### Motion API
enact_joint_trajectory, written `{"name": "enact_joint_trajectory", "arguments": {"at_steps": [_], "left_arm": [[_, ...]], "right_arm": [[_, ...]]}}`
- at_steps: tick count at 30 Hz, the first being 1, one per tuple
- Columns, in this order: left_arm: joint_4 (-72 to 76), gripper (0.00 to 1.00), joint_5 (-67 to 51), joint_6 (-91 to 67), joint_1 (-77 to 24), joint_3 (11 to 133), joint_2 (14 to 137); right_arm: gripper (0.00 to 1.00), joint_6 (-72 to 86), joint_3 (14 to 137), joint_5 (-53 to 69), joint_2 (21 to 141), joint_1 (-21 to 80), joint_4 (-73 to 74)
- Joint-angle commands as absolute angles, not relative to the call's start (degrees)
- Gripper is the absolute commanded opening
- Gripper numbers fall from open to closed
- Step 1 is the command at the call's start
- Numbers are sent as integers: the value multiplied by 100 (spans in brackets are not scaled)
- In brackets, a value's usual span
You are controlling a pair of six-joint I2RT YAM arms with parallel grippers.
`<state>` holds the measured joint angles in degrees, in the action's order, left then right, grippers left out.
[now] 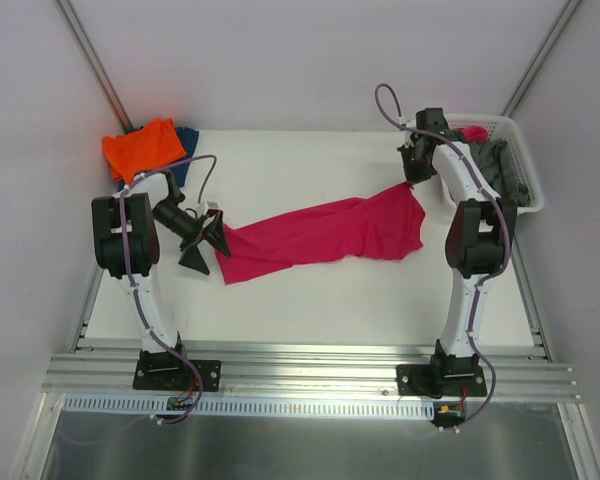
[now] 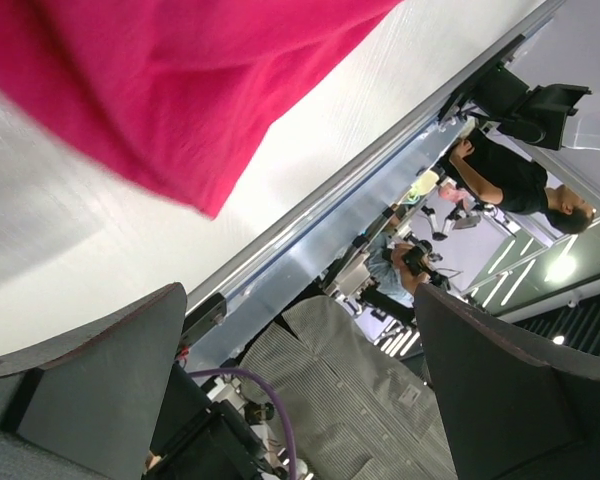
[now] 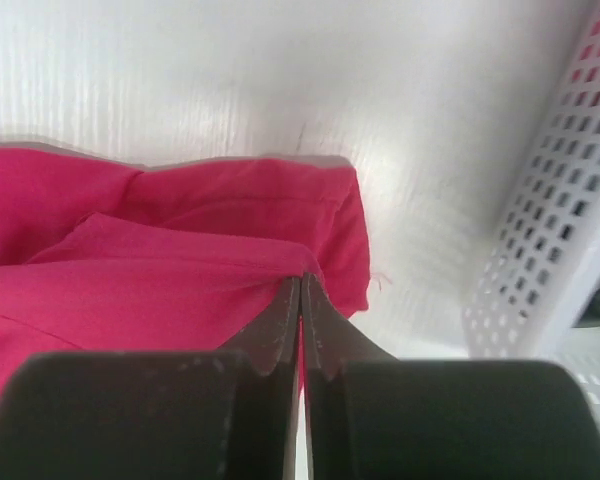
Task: Fold and stack the t-shirts
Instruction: Fold the tshirt
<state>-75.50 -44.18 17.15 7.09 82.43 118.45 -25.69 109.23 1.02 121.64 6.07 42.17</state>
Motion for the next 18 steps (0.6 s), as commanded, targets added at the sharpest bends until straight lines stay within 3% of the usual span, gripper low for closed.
{"name": "enact_joint_trajectory", "arguments": {"at_steps": [1,5,6,7,9,11,18], "left_arm": [[-7805,99,-4245,1758,668,8209,11479],[-7813,99,-4157,1758,668,8209,11391],[-7813,99,-4166,1758,668,8218,11382],[-7822,99,-4192,1758,659,8226,11364],[-7822,99,-4245,1775,642,8226,11312],[-7822,99,-4228,1775,598,8218,11320],[-7822,99,-4429,1767,308,8445,11952]], "right_arm": [[1,-2619,11452,-307,12234,597,4070],[1,-2681,11531,-588,12410,624,3964],[12,-2681,11531,-606,12419,633,3973],[38,-2681,11479,-572,12419,633,3990],[57,-2655,11286,-563,12270,668,4034],[62,-2602,10856,-519,12060,685,4069],[59,-2426,9714,-88,11207,624,4236]]}}
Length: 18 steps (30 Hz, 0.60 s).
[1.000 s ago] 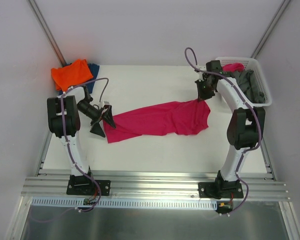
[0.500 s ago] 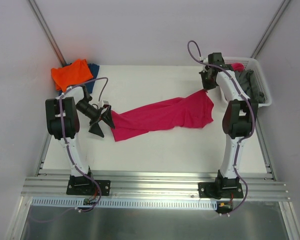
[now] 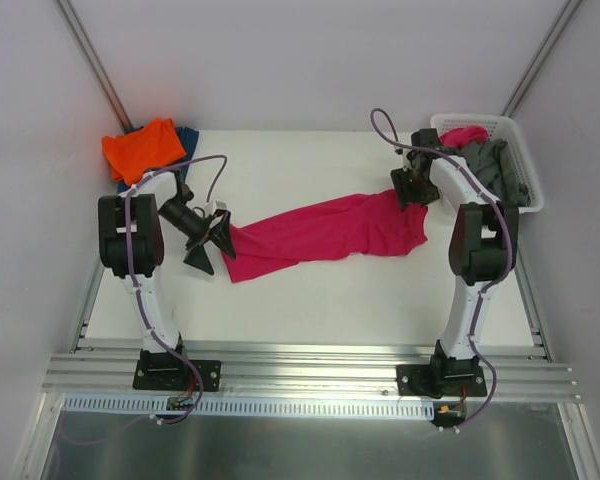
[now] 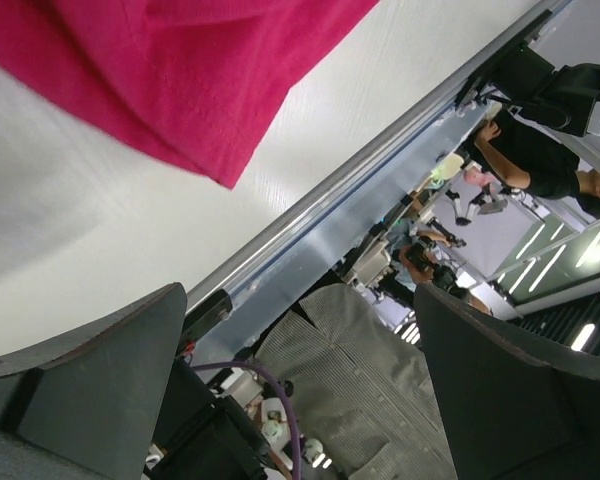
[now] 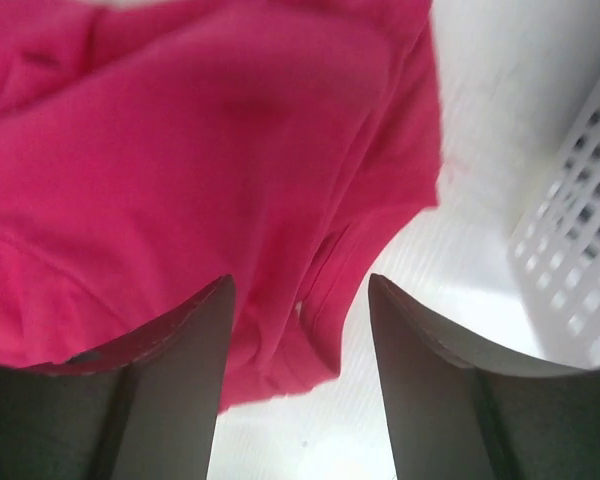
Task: Fold and stack the t-shirts
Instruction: Fold the tshirt
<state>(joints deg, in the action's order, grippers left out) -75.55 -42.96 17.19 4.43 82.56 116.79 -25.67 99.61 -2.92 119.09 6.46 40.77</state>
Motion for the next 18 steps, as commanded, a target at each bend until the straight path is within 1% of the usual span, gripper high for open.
{"name": "enact_joint_trajectory", "arguments": {"at_steps": [1,6,11,17,18], "left_arm": [[-7831,99,-4464,1758,264,8542,12023],[-7840,99,-4588,1740,-148,9148,12524],[-7831,99,-4535,1696,-430,9395,13094],[-7840,99,-4553,1696,-448,9440,13158],[-7840,99,-4579,1696,-448,9387,13140]], "right_arm": [[59,-2400,9625,-53,11093,624,4236],[54,-2408,9185,149,10951,528,4236],[50,-2452,9193,202,11109,413,4306],[43,-2470,8966,395,11417,168,4465],[40,-2461,8921,430,11487,123,4474]]}}
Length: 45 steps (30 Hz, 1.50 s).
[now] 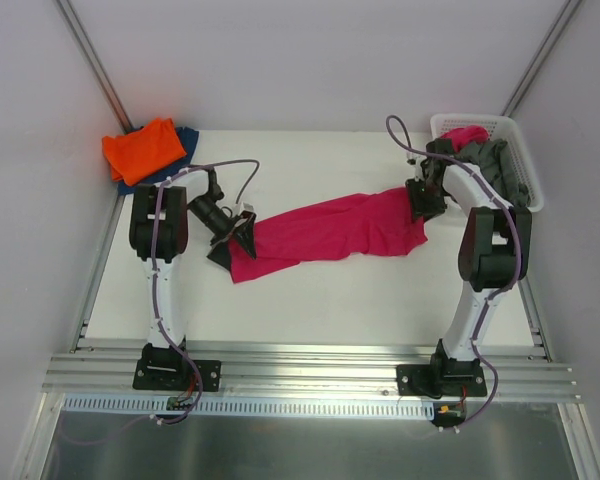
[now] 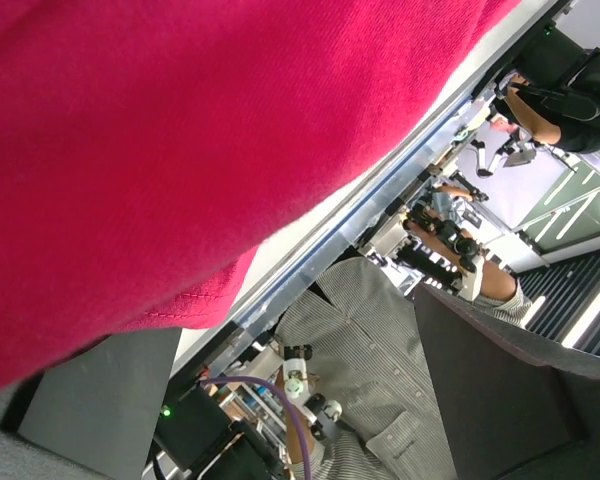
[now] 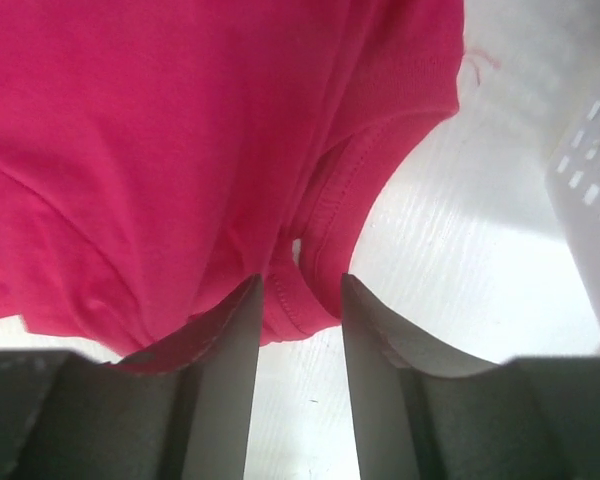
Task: Fold and stack the t-shirts
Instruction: Fold the tshirt
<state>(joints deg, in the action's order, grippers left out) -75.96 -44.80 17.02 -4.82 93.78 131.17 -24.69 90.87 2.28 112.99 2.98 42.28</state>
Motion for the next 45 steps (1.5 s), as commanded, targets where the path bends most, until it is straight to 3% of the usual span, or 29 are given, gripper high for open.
{"name": "enact_joint_trajectory", "arguments": {"at_steps": [1,2,7,9,12,16,20,21,23,27,30,33,45], "left_arm": [[-7840,99,-4570,1696,-448,9352,13114],[-7840,99,-4570,1679,-448,9325,13061],[-7796,99,-4456,1643,-439,9185,12841],[-7743,91,-4246,1635,-439,9150,12771],[-7743,62,-4052,1714,-405,9149,12665],[-7717,55,-3902,1644,-317,9079,12560],[-7664,31,-3859,1626,-211,8991,12489],[-7638,32,-3745,1600,-202,8983,12472],[-7620,34,-3692,1521,-167,9026,12428],[-7603,42,-3709,1520,-167,9026,12419],[-7594,54,-3788,1512,-176,8983,12454],[-7568,99,-3744,1450,-176,9035,12524],[-7146,99,-4042,1362,-114,9378,12393]], "right_arm": [[38,-2461,8877,465,11522,106,4508],[37,-2452,8807,492,11557,53,4526],[7,-2329,8613,659,11672,17,4579],[1,-2312,8657,703,11689,17,4570],[0,-2259,8832,703,11698,17,4579],[0,-2118,8921,703,11567,9,4553],[5,-1995,8789,738,11295,18,4544],[10,-1943,8737,721,11242,9,4527],[33,-1890,8544,703,11128,18,4491],[34,-1846,8253,747,10803,9,4386],[35,-1811,8148,791,10723,18,4368],[35,-1819,8138,826,10723,18,4359],[34,-1741,8200,1124,10767,70,4281]]}}
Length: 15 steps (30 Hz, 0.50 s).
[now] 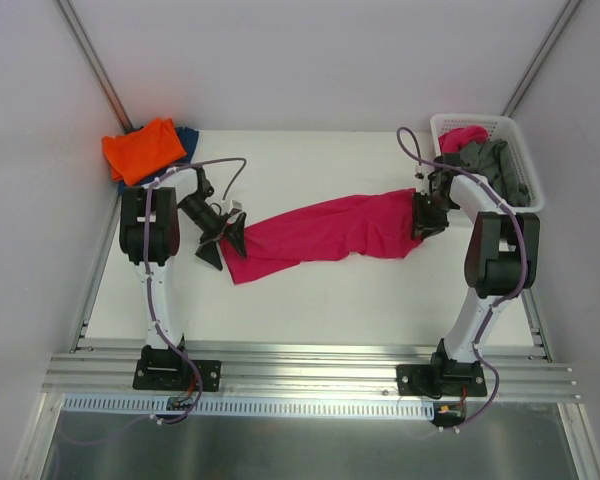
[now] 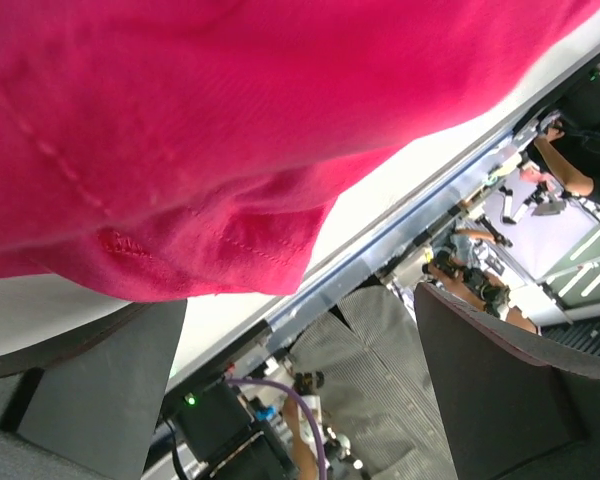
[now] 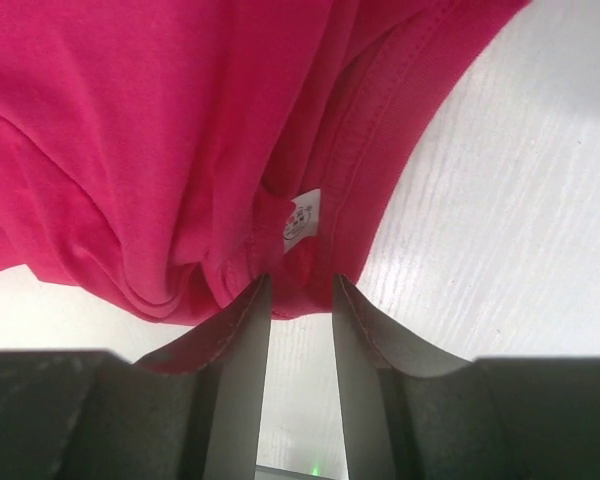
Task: Fold and stack the t-shirts
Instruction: Fold the tshirt
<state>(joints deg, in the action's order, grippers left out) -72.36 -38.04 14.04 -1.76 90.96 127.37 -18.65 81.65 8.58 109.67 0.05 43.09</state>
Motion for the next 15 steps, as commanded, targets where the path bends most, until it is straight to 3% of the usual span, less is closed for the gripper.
{"name": "enact_joint_trajectory", "arguments": {"at_steps": [1,15], "left_arm": [[-7111,99,-4043,1336,-123,9413,12401],[-6952,99,-4983,1257,-141,9185,12638]], "right_arm": [[34,-1740,8200,1160,10775,88,4254],[37,-1767,8552,1151,11197,369,4263]]}}
